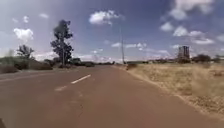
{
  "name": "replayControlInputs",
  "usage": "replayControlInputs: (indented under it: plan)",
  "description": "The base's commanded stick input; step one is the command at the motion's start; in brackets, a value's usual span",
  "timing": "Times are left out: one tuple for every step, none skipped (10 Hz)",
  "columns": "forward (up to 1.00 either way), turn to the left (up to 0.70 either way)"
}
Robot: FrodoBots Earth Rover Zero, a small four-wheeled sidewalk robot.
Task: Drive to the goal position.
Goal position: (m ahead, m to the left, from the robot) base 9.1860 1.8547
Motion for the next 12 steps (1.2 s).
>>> replayControlInputs:
  plan:
    - [0.85, 0.01]
    - [0.85, 0.01]
    - [0.85, 0.01]
    - [0.85, 0.01]
    - [0.85, 0.01]
    - [0.85, 0.01]
    - [0.85, 0.01]
    - [0.85, 0.01]
    - [0.85, 0.01]
    - [0.85, 0.01]
    - [0.85, 0.01]
    - [0.85, 0.01]
